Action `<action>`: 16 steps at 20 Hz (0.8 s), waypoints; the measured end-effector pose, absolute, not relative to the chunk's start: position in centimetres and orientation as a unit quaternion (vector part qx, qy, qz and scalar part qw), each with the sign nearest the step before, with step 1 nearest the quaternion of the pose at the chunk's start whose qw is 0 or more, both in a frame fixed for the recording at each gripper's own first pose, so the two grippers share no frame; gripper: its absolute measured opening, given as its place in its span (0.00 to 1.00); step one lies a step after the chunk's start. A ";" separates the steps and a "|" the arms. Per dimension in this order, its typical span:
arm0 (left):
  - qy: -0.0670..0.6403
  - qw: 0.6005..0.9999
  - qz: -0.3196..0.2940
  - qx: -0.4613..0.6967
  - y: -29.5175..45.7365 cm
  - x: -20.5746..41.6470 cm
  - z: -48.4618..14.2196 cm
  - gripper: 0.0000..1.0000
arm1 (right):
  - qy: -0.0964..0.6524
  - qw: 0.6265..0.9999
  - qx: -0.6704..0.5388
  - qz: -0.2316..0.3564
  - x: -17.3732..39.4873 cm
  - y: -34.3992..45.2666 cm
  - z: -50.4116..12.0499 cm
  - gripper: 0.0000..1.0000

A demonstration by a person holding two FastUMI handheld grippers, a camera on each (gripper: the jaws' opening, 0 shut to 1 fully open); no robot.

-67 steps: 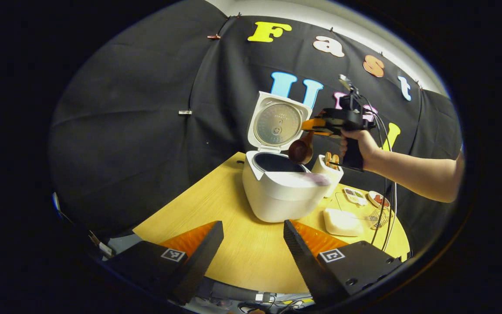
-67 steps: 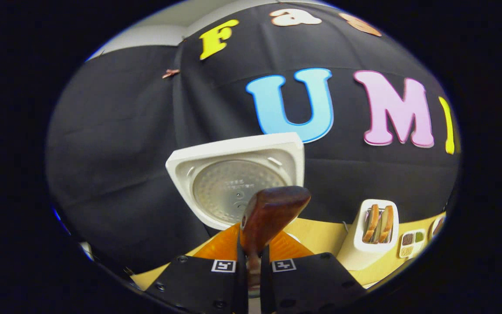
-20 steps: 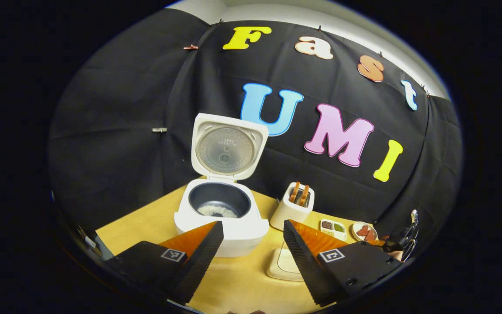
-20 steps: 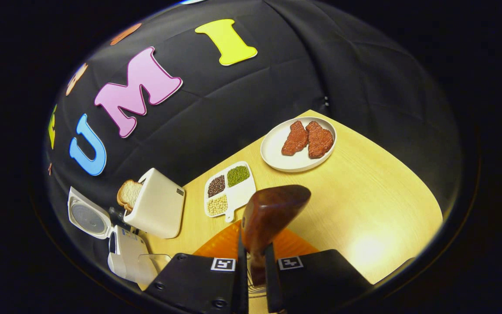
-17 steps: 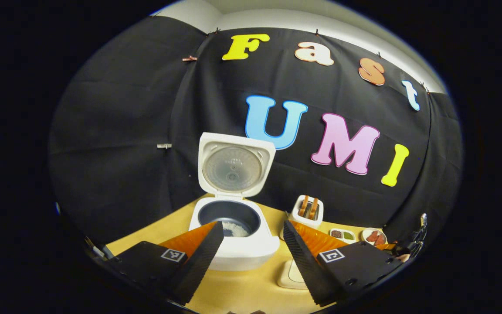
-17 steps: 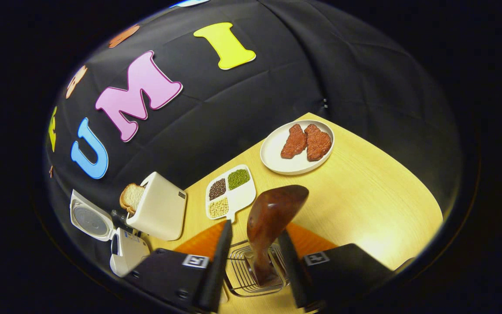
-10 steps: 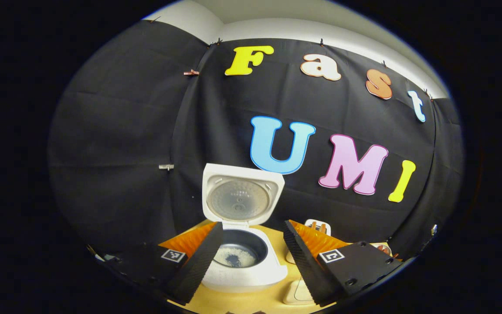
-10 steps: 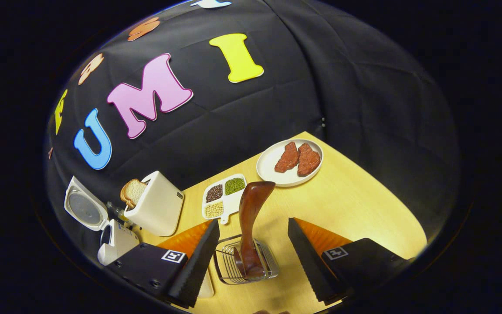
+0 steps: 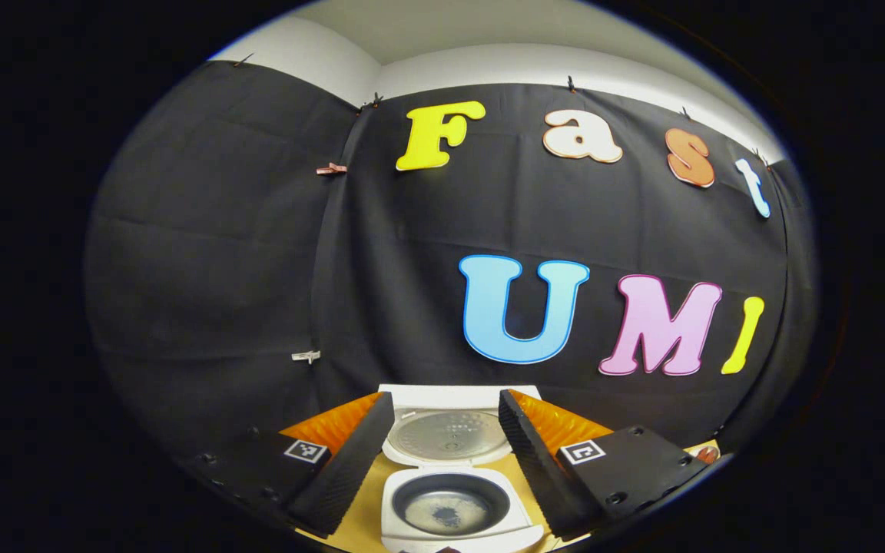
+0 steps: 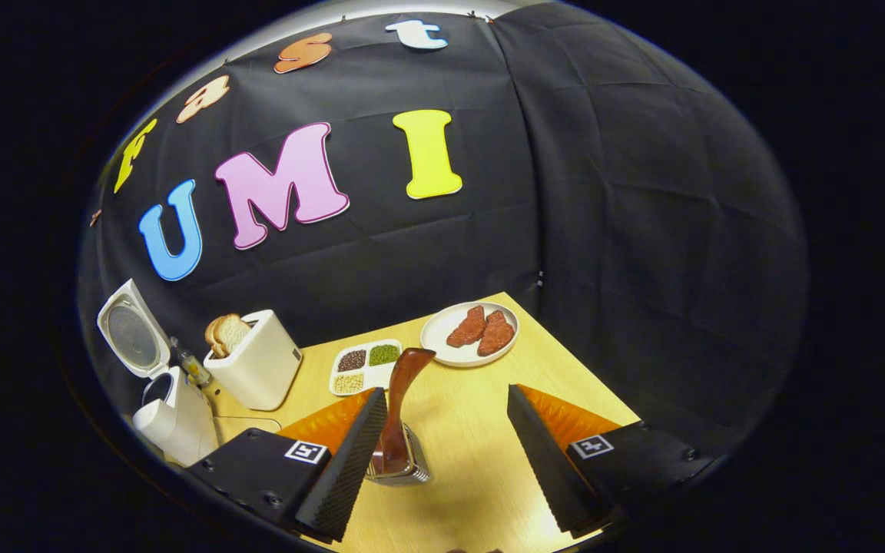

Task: Close the left gripper, press the button to open the rice cooker; take a wooden spoon from the chopstick holder with the right hand, scoop a spoonful of rice and pour it into the rice cooker, then put the wooden spoon back into the chopstick holder.

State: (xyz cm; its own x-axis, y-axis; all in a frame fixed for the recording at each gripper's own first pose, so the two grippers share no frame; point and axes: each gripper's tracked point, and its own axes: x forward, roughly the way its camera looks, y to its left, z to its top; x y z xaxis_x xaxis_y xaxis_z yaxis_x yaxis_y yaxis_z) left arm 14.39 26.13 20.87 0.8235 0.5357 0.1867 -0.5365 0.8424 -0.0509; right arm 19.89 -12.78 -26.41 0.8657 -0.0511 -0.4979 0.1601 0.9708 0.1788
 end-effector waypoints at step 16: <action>-0.017 0.962 0.270 0.023 35.3 30.5 18.7 0.94 | 0.238 0.968 0.035 -0.068 12.7 -14.2 -23.1 0.99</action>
State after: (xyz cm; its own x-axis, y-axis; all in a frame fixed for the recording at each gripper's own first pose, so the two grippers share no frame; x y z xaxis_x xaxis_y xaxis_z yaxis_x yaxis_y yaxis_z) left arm 30.47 35.33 18.65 0.8536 0.5190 0.0458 -0.5206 0.8531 0.0339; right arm 12.71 -14.16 -23.12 0.8770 -0.1154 -0.4664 0.1484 0.9883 0.0344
